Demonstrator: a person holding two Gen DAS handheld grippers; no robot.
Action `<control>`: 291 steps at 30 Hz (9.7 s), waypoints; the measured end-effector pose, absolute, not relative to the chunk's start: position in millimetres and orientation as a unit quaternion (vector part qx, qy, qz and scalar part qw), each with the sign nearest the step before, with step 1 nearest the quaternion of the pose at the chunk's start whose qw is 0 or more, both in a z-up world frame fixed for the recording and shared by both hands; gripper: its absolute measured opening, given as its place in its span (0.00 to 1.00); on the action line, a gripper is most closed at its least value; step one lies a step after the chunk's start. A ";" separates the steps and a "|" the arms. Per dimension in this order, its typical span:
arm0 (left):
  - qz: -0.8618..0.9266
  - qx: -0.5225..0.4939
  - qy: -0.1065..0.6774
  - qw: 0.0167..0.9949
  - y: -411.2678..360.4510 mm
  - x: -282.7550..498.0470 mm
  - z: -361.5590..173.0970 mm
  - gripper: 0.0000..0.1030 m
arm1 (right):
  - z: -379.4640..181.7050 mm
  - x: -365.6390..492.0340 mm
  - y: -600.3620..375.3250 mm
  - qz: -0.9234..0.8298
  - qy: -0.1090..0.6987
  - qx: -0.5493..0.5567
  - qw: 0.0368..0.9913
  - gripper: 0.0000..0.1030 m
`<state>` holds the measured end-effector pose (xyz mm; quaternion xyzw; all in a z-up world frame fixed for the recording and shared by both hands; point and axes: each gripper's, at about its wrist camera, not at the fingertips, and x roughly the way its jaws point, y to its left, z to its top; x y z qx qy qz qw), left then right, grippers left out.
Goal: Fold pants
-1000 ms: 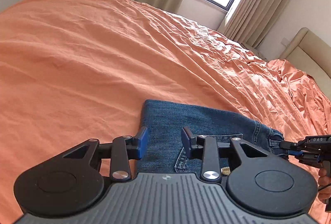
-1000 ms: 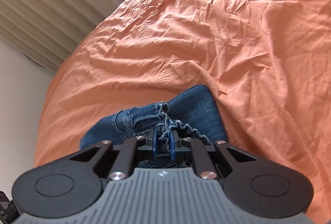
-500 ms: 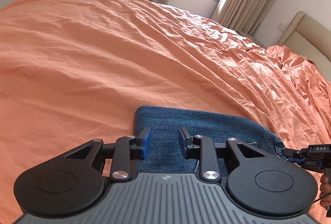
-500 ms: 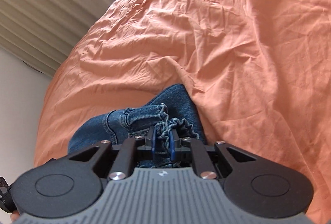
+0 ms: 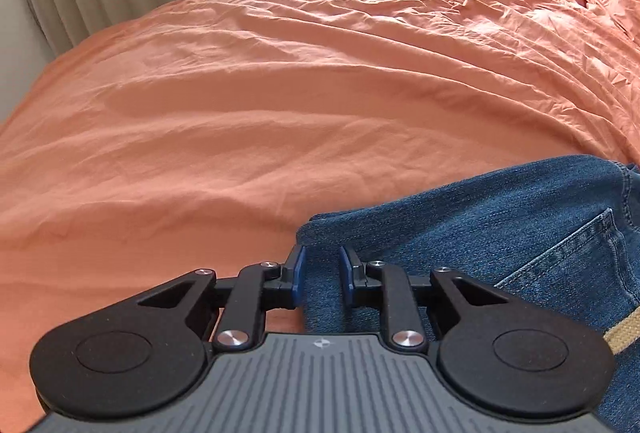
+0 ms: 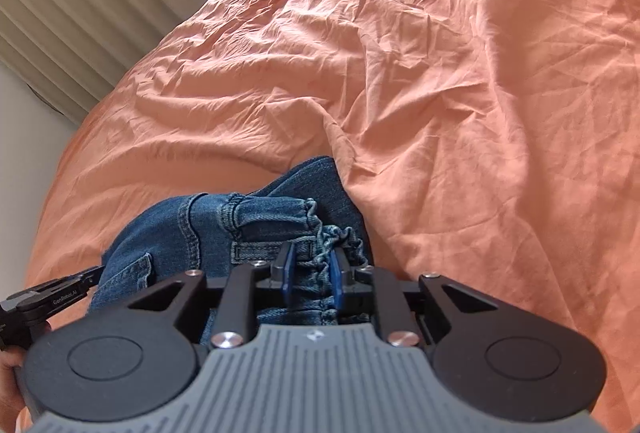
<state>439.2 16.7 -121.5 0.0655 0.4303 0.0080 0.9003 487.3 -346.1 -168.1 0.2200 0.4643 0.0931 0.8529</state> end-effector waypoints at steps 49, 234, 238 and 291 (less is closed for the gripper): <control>0.009 0.200 0.372 0.906 -29.6 216.9 -134.1 0.39 | -179.3 363.1 -324.6 0.180 0.383 0.131 0.897 0.20; 0.002 -0.052 0.393 0.918 284.6 223.6 -54.2 0.29 | -84.3 371.3 43.7 0.348 0.322 -0.132 0.870 0.04; 0.003 -0.039 0.398 0.917 282.6 212.4 -55.8 0.29 | -85.4 380.8 34.7 0.285 0.334 -0.140 0.888 0.04; 0.037 -0.010 0.344 0.938 213.7 126.4 14.1 0.37 | -41.8 278.4 -26.7 0.320 0.313 -0.044 0.893 0.52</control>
